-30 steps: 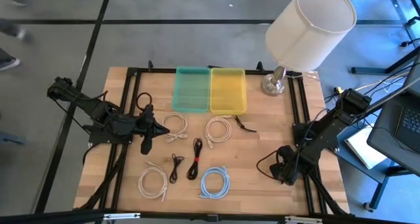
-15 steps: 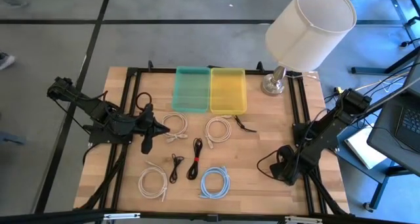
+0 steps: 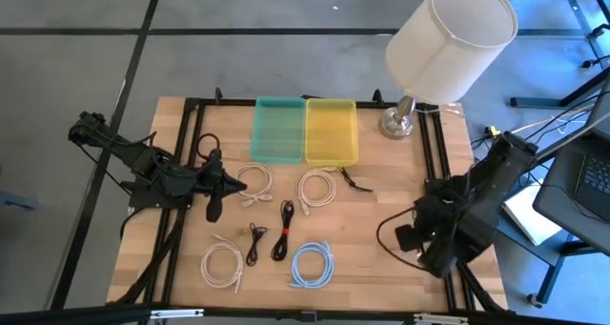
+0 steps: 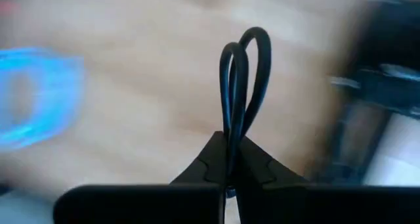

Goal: Pick & Place USB Port
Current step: Put the bottom right black charger cable into the yellow bin

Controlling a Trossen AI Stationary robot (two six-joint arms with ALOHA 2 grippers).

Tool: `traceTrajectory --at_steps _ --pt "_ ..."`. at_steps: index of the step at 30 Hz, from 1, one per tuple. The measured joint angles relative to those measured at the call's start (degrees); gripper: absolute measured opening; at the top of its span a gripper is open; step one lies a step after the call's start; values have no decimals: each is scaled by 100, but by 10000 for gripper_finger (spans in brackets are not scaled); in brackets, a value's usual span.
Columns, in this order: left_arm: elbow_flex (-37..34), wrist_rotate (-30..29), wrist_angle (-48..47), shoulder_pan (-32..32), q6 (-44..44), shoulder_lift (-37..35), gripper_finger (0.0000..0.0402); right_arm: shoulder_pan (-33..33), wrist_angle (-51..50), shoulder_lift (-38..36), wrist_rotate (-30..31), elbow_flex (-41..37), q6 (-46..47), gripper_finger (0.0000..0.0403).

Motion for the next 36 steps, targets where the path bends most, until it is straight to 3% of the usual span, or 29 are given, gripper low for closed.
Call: traceTrajectory --at_steps 6,8,9,14,17,21,27,32,36 --pt "0 -217 -30 1 167 1 3 -449 691 362 3822 1128 -2475 6" --pt "0 -292 -24 2 193 2 3 -720 1349 410 4513 1365 -3811 6" --pt "0 -298 -26 2 195 2 3 -891 1701 407 4510 1430 -4487 6" --pt "0 -298 -15 2 260 2 3 -1943 3909 441 2939 1261 -7897 6" --pt "0 -311 -15 2 356 2 3 -2696 4650 450 1904 1137 -9073 6" --pt "0 -334 -17 0 365 2 3 -3820 4549 452 1441 930 -9458 6" --pt "0 -395 -34 0 400 2 3 -5473 5226 703 -88 467 -9937 6" --pt "0 -539 -37 2 404 2 3 -6416 5556 1107 -109 275 -10268 6" --pt "0 -590 -38 2 404 2 3 -6998 5634 1426 -518 228 -10303 6"
